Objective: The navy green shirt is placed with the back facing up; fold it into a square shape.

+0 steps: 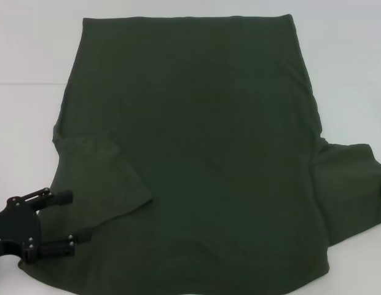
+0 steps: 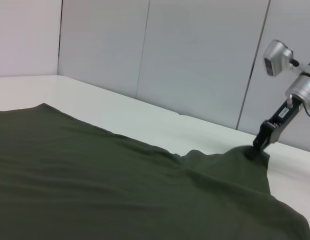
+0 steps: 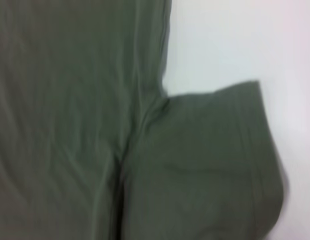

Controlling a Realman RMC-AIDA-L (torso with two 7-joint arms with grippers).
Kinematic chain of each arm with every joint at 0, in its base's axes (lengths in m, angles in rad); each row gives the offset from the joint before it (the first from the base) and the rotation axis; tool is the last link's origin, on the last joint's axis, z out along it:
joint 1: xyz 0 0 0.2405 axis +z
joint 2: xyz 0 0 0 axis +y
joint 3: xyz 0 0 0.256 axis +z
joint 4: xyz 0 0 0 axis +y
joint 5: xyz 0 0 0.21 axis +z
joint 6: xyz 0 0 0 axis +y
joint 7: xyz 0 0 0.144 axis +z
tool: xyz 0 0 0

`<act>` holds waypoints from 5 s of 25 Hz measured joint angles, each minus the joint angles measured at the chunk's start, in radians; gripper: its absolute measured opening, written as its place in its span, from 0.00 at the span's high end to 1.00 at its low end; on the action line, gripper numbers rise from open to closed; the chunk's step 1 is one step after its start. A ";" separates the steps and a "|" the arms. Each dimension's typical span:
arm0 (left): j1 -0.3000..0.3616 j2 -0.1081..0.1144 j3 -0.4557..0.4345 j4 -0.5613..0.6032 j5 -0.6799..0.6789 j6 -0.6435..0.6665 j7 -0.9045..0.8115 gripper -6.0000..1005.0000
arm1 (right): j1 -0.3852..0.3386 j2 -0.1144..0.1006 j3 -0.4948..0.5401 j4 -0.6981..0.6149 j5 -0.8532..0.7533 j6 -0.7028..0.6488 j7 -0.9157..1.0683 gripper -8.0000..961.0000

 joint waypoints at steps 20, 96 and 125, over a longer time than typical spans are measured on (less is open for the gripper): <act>0.001 0.000 -0.003 0.003 0.000 0.001 -0.011 0.10 | 0.044 0.003 -0.026 -0.096 0.125 -0.063 -0.013 0.96; -0.129 0.178 -0.001 -0.028 0.429 -0.071 -1.252 0.10 | -0.270 0.135 -0.207 0.251 0.719 -0.256 -1.631 0.17; -0.184 0.170 0.027 -0.133 0.480 -0.176 -1.274 0.10 | -0.235 0.138 -0.239 0.277 0.714 -0.183 -1.666 0.17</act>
